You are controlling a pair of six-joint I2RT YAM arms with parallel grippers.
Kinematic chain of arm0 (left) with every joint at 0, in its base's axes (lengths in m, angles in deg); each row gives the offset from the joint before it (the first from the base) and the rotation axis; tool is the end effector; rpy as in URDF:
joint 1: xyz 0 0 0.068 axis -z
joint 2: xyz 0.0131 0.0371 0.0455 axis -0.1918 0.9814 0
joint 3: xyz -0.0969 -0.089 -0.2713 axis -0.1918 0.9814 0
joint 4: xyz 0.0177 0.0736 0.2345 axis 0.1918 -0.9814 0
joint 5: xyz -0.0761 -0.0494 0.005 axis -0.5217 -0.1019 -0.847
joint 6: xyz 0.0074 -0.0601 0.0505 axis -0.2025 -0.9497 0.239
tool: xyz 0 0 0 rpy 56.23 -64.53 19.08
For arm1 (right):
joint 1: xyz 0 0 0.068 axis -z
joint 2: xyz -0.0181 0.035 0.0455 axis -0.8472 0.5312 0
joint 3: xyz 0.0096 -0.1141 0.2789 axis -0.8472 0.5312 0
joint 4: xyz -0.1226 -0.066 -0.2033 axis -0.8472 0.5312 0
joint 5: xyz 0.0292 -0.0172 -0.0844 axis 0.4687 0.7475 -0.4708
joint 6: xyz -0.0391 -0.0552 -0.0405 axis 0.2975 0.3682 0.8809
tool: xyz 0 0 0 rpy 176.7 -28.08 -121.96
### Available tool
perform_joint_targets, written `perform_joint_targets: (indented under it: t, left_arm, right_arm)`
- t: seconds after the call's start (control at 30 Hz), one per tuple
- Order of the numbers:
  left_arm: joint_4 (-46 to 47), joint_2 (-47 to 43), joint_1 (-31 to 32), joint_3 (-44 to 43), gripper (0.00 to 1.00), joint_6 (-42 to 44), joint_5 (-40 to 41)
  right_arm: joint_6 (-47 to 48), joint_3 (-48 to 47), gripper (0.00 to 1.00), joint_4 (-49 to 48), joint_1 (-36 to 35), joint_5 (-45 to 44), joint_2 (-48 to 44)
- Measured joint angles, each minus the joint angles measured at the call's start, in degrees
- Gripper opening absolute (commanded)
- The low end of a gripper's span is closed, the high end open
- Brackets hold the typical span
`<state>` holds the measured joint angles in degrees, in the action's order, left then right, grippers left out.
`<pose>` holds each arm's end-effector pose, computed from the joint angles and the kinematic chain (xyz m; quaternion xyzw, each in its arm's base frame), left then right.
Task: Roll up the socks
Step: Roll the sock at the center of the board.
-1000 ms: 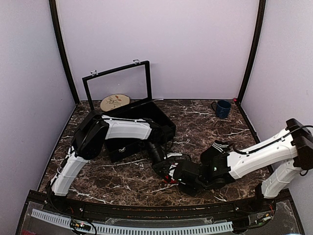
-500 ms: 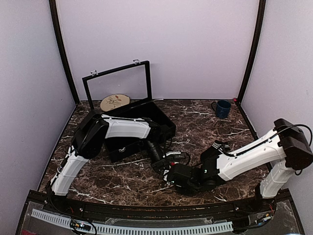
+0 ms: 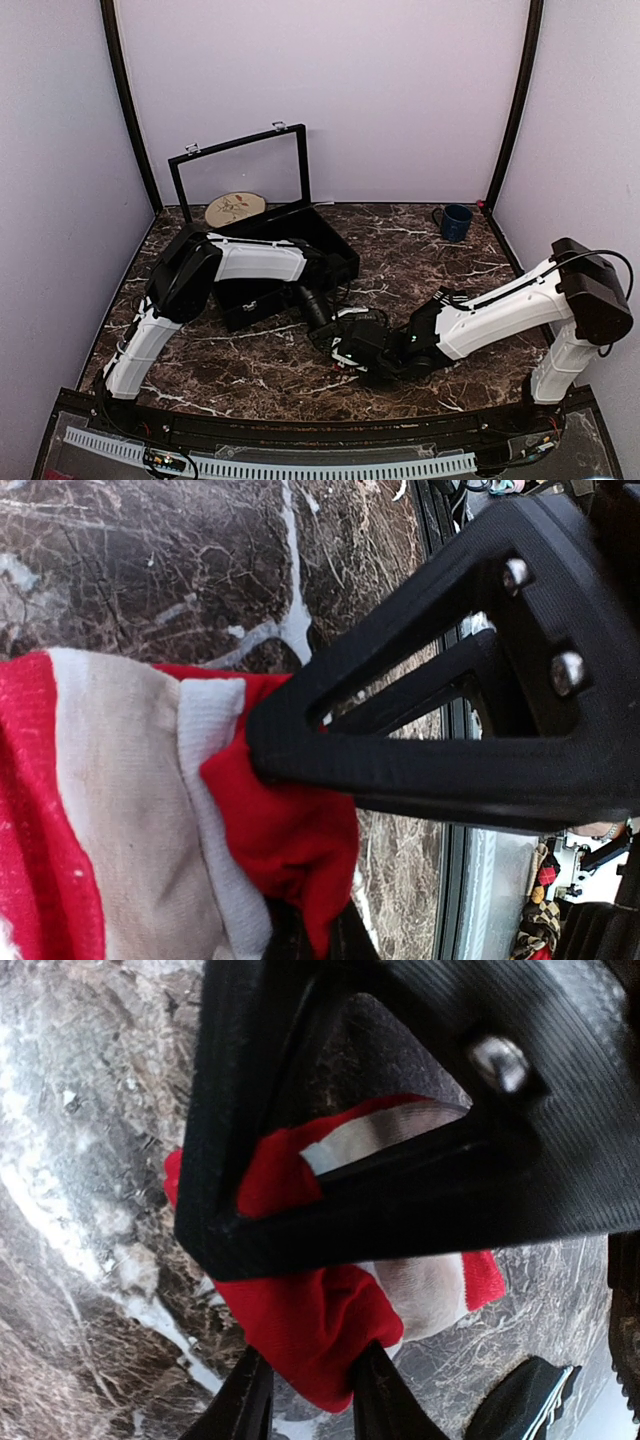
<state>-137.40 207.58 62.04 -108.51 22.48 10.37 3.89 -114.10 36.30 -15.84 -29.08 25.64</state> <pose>0.2569 -0.4025 0.1192 -0.5864 -0.6765 0.4401 0.0696 0.1158 0.2925 0.1550 -0.5620 0.7714 -0.0632 0.2918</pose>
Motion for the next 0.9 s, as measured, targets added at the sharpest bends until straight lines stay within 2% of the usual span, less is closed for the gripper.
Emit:
perform_joint_targets:
  t: [0.13, 0.27, 0.4, 0.7, 0.9]
  left_arm:
    - [-0.02, 0.00, -0.11, 0.02, 0.01, 0.00, -0.02]
    - [-0.02, 0.00, -0.37, 0.02, 0.01, 0.00, -0.02]
    - [0.00, 0.00, -0.63, 0.02, 0.05, -0.39, 0.04]
    - [0.04, -0.13, -1.36, -0.02, 0.41, -3.08, 0.46]
    - [0.42, -1.42, -1.77, -0.09, 0.46, -5.20, 2.25]
  right_arm:
    - [0.33, -0.33, 0.15, -0.02, 0.26, 0.68, 0.42]
    - [0.48, -0.33, 0.00, 0.00, 0.39, 1.29, 0.68]
    - [0.48, -0.50, 0.00, 0.00, 0.52, 2.01, 0.87]
    - [0.20, -1.64, 0.00, 0.87, 3.02, 6.45, 0.90]
    - [-0.04, -2.25, 0.00, 1.22, 4.66, 9.22, 0.90]
